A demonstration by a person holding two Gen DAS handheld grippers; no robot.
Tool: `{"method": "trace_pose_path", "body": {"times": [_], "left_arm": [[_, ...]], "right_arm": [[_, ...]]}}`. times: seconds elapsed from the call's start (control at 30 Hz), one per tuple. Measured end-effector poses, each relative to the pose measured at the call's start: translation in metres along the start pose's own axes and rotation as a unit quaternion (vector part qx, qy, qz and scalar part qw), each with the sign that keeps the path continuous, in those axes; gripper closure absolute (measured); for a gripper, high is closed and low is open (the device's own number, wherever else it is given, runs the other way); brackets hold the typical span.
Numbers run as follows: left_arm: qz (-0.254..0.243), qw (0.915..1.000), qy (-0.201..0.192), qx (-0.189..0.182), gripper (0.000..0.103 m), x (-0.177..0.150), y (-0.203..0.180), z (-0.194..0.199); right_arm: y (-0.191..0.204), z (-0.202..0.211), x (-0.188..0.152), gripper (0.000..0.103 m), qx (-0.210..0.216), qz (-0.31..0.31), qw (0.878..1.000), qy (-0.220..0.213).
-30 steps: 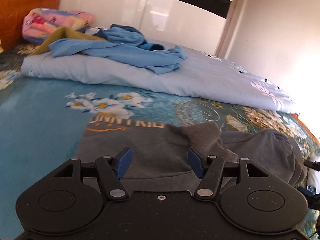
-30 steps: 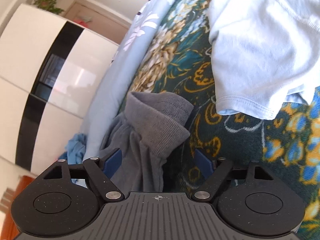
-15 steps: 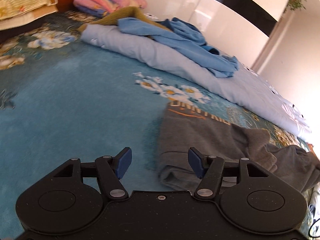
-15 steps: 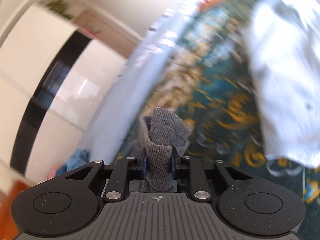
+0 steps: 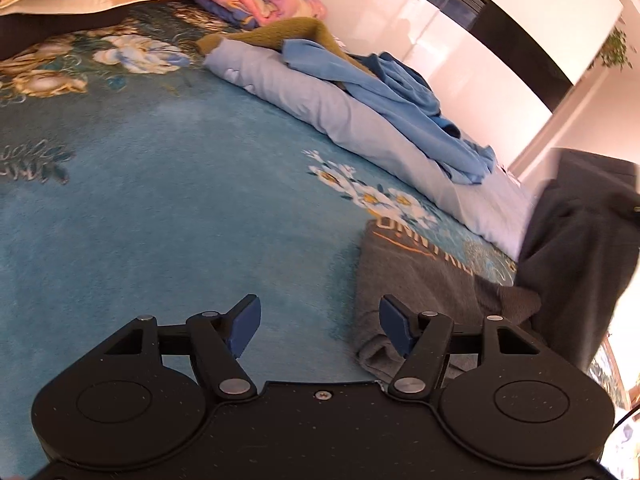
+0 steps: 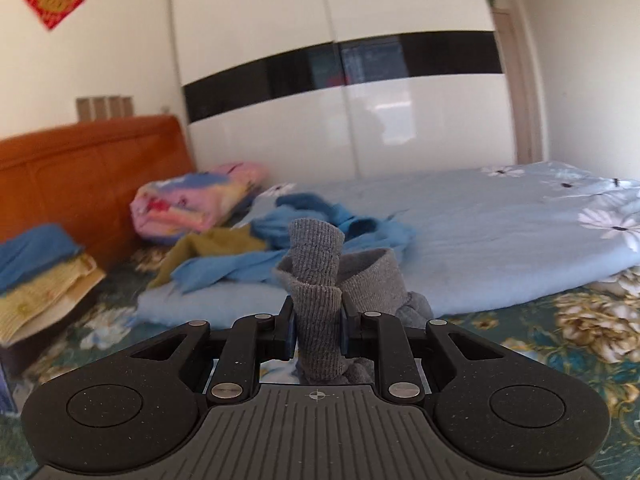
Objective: Fold clothes
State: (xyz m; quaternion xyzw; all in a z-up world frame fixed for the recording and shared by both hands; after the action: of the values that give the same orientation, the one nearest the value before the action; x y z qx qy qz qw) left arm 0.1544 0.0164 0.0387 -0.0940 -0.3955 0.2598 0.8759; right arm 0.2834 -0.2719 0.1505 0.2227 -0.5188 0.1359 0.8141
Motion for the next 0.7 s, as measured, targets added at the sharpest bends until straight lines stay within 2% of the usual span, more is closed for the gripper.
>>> {"method": "trace_pose_path", "body": {"times": [0.1,0.2,0.3,0.33,0.37,0.5,0.6,0.7], "left_arm": [[0.012,0.9999,0.006,0.007,0.04,0.003,0.012,0.001],[0.022,0.9997,0.009,0.006,0.039,0.004,0.021,0.003],[0.026,0.9996,0.01,0.004,0.039,0.004,0.026,0.004],[0.028,0.9995,0.011,0.003,0.039,0.004,0.026,0.003],[0.03,0.9995,0.012,0.003,0.039,0.005,0.026,0.002],[0.04,0.9989,0.021,-0.013,0.039,0.004,0.019,0.0],[0.039,0.9979,0.027,-0.044,0.037,0.005,0.005,-0.001],[0.034,0.9933,0.05,-0.098,0.029,0.005,-0.018,-0.01]], "right_arm": [[0.05,-0.038,-0.036,0.086,0.011,0.048,0.997,0.059],[0.088,-0.057,-0.075,0.085,0.009,0.095,0.989,0.112],[0.109,-0.06,-0.101,0.078,0.016,0.136,0.98,0.147],[0.113,-0.055,-0.105,0.072,0.024,0.145,0.978,0.151],[0.118,-0.047,-0.109,0.066,0.034,0.152,0.976,0.153],[0.122,-0.018,-0.107,0.063,0.085,0.157,0.975,0.133],[0.105,0.009,-0.097,0.061,0.075,0.142,0.982,0.099],[0.067,0.034,-0.087,0.057,0.045,0.084,0.993,0.071]]}}
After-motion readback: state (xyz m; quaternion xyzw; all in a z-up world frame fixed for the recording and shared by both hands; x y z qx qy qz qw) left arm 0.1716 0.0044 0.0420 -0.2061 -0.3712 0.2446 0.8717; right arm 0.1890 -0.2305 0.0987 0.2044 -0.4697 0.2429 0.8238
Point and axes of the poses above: each gripper's, at about its wrist camera, not at the fingertips, and z roughly against the way its jaws point, y to its left, x to its top, the point moved 4 cm from there along -z, roughly the way its jaws point, and after that the axes turned 9 degrees about x, right-handed, at the moved point
